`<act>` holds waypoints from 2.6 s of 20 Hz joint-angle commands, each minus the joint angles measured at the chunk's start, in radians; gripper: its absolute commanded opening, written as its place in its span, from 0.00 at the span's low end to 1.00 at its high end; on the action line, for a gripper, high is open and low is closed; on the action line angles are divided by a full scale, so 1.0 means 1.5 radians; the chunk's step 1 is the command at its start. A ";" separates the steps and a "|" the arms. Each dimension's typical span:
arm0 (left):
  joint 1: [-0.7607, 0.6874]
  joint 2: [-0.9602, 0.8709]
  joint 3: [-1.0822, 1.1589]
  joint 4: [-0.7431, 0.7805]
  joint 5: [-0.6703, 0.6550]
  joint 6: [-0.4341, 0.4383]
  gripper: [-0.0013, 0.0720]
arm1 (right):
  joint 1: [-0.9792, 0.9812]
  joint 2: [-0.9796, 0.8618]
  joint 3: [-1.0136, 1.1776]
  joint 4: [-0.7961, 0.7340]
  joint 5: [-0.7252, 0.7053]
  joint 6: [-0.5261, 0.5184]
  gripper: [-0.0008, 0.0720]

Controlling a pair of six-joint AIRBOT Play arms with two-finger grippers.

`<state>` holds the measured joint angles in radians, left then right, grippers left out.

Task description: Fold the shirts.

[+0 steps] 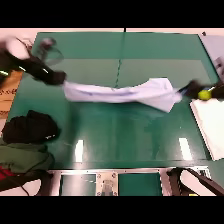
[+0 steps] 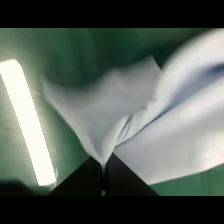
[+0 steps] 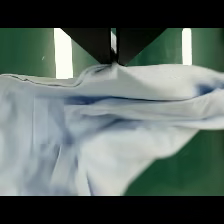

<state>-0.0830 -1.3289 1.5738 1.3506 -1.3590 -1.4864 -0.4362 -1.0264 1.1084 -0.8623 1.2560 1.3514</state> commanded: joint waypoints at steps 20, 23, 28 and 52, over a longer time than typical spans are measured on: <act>0.042 0.257 0.177 -0.043 0.122 -0.085 0.05 | -0.042 0.134 0.374 -0.006 -0.017 0.133 0.03; 0.042 0.153 0.067 -0.134 0.216 -0.057 0.05 | -0.041 0.073 0.197 0.043 -0.076 0.058 0.03; 0.025 -0.097 0.012 -0.229 0.327 -0.019 0.05 | -0.040 -0.136 0.042 0.107 -0.180 -0.056 0.03; 0.128 -0.180 -0.047 -0.187 -0.146 0.084 0.05 | -0.180 -0.112 -0.150 0.052 -0.039 -0.091 0.03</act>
<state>0.0986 -1.6806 1.6505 1.0233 -1.5520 -1.3808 -0.6773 -1.3331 1.0008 -0.6453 1.2186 1.1561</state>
